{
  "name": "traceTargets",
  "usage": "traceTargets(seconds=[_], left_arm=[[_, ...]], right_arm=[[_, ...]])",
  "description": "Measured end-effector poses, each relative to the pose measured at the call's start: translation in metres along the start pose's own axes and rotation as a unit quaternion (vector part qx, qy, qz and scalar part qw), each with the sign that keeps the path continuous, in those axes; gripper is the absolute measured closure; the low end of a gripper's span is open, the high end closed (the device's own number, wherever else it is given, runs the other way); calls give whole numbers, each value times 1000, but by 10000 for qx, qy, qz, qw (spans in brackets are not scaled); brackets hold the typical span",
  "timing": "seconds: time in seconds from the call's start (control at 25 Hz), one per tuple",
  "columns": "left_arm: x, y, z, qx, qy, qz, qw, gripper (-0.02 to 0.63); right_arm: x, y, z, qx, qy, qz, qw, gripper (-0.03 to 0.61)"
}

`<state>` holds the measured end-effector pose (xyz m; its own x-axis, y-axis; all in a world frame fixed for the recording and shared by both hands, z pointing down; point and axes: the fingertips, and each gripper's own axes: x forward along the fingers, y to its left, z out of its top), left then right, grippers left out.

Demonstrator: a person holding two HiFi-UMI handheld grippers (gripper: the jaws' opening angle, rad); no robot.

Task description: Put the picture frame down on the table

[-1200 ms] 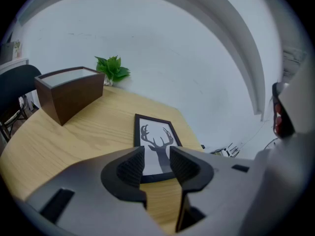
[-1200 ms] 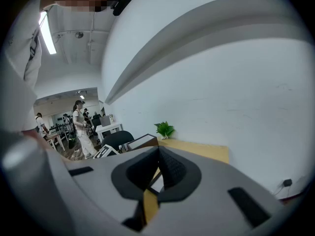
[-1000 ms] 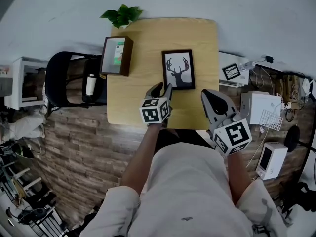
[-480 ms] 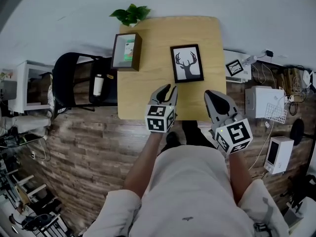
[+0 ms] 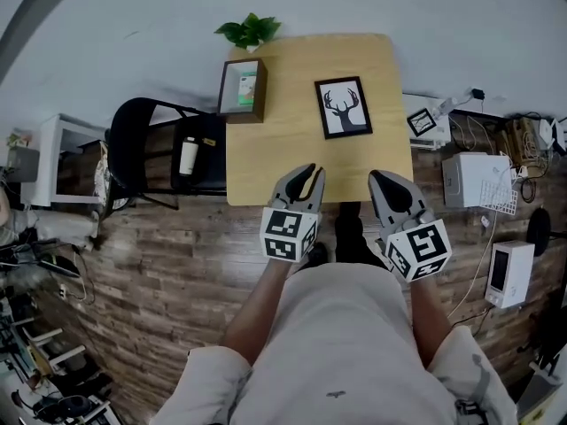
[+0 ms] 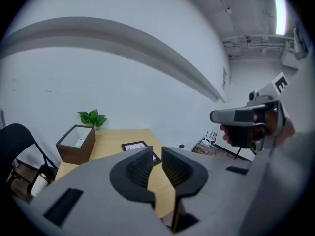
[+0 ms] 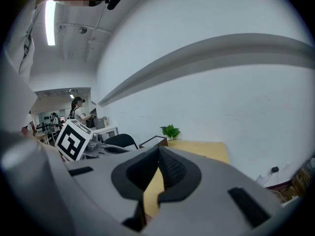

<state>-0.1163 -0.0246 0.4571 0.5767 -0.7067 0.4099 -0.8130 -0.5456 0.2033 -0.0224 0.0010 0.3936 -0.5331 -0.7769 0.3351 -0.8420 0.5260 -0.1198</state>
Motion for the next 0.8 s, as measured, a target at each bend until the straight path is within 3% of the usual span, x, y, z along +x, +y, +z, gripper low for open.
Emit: traceTargets(seconds=[0.4,0.8], left_arm=[[-89,-41,16,354,-592,-289,9972,592],[-140,-70,23,467,-788,-644,9937,603]], right_arm=[[-59,54,-1,-192,-239,-276,9991,580],[-94,88,-8,-78,-478,-461,9978,580]])
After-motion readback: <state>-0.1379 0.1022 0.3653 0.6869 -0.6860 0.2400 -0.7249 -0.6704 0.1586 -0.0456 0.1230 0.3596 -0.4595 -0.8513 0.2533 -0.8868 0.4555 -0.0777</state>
